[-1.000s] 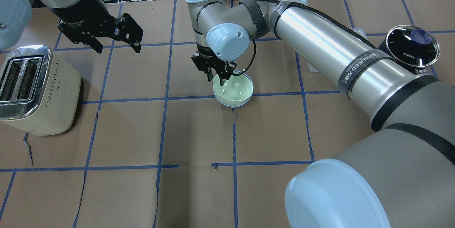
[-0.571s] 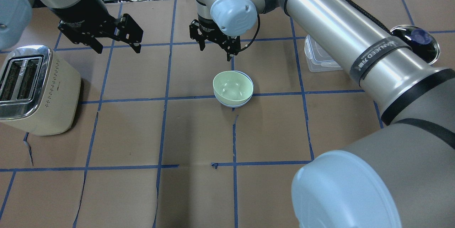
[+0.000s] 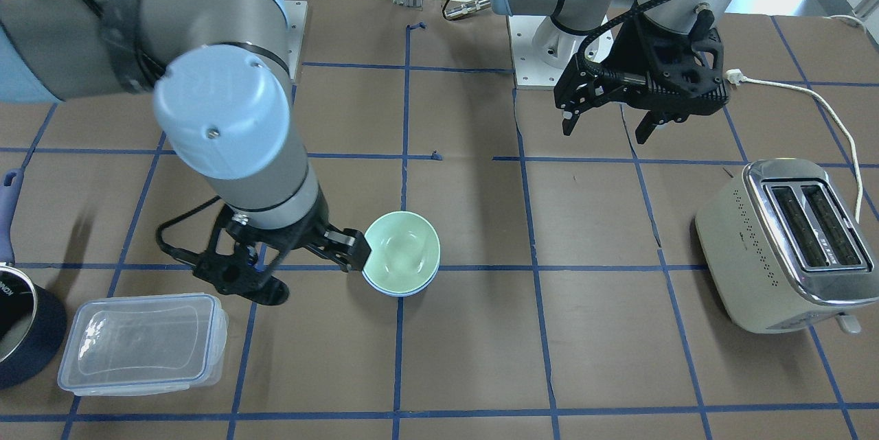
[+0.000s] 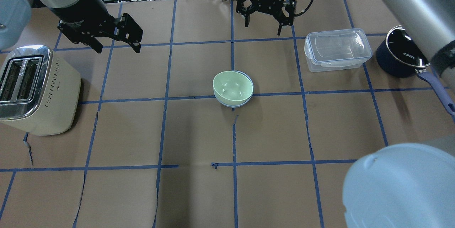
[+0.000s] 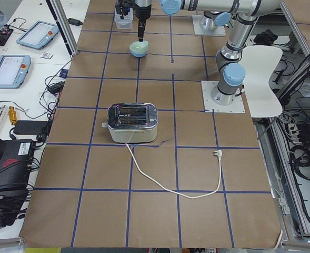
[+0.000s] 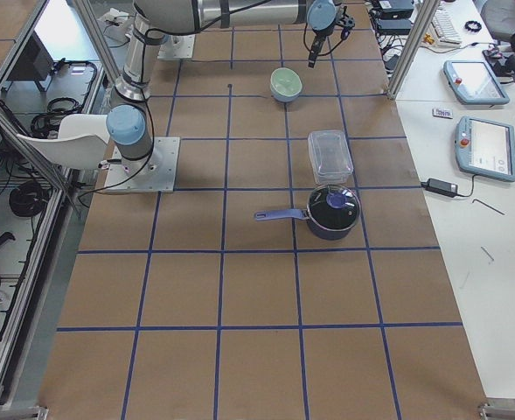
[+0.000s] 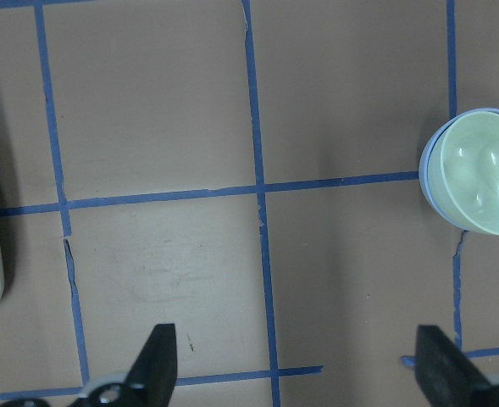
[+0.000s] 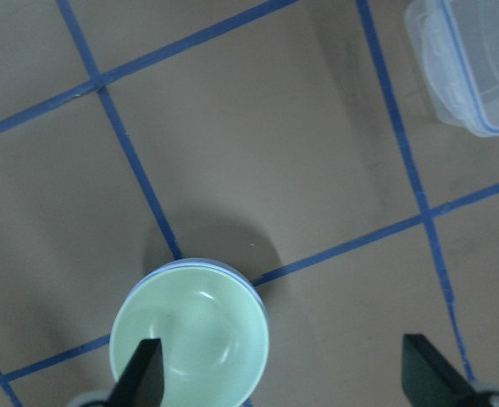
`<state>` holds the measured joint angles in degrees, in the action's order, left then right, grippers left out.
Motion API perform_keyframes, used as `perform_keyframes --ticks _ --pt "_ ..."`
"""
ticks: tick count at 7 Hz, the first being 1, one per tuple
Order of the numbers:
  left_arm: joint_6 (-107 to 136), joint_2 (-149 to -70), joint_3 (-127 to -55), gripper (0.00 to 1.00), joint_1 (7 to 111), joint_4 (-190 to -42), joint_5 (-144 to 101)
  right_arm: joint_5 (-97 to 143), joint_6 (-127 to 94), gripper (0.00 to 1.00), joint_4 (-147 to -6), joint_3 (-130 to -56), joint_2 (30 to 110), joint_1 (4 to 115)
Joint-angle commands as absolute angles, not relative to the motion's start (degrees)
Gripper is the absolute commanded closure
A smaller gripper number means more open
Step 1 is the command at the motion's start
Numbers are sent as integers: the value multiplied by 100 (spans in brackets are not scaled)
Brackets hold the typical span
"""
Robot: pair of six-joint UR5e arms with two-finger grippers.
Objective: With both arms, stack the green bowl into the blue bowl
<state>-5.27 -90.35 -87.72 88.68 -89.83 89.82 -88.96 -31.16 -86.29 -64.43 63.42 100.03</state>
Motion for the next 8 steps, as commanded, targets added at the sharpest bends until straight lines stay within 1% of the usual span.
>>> perform_keyframes --ticks 1,2,3,4,6,8 --pt "-527 -9035 -8780 0 8868 -8982 8982 -9316 -1558 0 -8315 -6495 6670 9791" --pt "-527 -9035 -8780 0 8868 -8982 8982 -9273 -1190 0 -8236 -6547 6897 9756" --pt "-527 -9035 -8780 0 8868 -8982 8982 -9272 -1169 0 -8061 -6922 7195 9730" --pt "-527 -9035 -8780 0 8868 -8982 8982 -9272 -1152 0 -8173 -7483 7590 9721" --pt "-527 -9035 -8780 0 8868 -8982 8982 -9272 -1187 0 -8725 -8442 8224 9598" --pt "-527 -9035 -8780 0 8868 -8982 8982 -9272 -1204 0 -9313 -9094 8638 9589"
